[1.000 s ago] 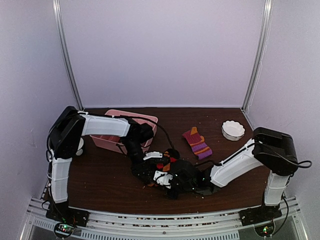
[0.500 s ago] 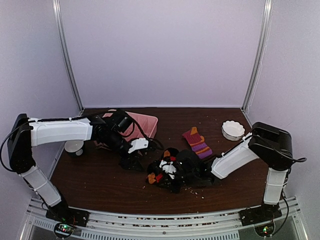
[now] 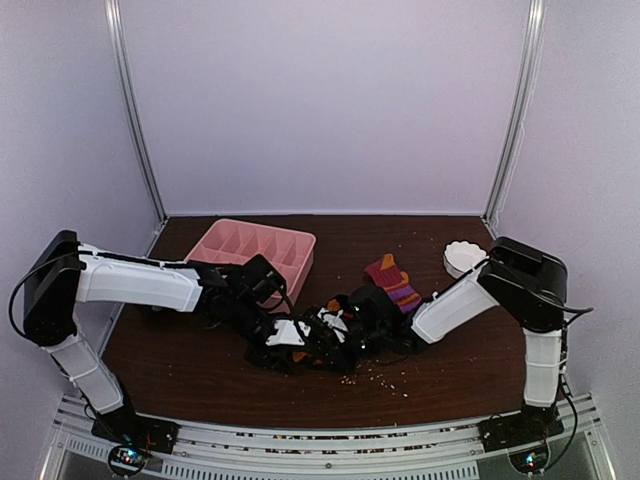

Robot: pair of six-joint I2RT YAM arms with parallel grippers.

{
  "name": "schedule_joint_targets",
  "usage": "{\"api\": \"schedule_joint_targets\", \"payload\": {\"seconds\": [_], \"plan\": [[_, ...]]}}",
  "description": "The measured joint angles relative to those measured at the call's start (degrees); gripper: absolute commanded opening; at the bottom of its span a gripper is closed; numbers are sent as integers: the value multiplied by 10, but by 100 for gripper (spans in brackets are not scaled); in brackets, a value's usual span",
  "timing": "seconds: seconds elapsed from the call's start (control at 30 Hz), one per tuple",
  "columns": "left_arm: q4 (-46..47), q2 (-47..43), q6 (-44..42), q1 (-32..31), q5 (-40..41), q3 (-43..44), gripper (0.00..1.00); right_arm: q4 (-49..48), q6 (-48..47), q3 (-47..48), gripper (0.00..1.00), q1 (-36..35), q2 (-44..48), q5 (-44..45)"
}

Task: Roll the socks
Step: Roll the sock.

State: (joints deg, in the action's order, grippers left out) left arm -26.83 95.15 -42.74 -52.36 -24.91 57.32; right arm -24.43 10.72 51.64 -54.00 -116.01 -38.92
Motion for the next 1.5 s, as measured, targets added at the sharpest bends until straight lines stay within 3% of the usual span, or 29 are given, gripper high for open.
{"api": "schedule_joint_targets", "payload": {"seconds": [0.17, 0.43, 0.67, 0.8, 1.0, 1.33, 1.37, 1.4, 1.43, 1.5], "plan": [[38, 17, -3, -6, 41, 5, 54, 12, 15, 15, 0, 7, -12, -25], [45, 72, -9, -6, 85, 21, 42, 12, 29, 16, 0, 11, -14, -34], [36, 89, -9, -6, 97, 35, 14, 12, 35, 16, 1, 13, -14, -35], [14, 100, -8, -4, 92, 53, 0, 4, 41, 11, 9, 14, -14, -35], [-16, 134, 1, 10, 49, 94, 0, -42, 56, -44, 27, 13, 17, -10], [-138, 214, 15, 48, -54, 199, 0, -126, 64, -175, 34, 13, 101, 65], [-151, 219, 15, 49, -61, 206, 0, -133, 64, -189, 50, 13, 111, 77], [-163, 224, 17, 50, -66, 213, 0, -141, 63, -207, 92, 12, 127, 93], [-176, 228, 18, 51, -72, 218, 0, -145, 63, -224, 99, 11, 143, 108], [-198, 234, 22, 52, -82, 225, 0, -143, 58, -254, 99, 8, 181, 155]]}}
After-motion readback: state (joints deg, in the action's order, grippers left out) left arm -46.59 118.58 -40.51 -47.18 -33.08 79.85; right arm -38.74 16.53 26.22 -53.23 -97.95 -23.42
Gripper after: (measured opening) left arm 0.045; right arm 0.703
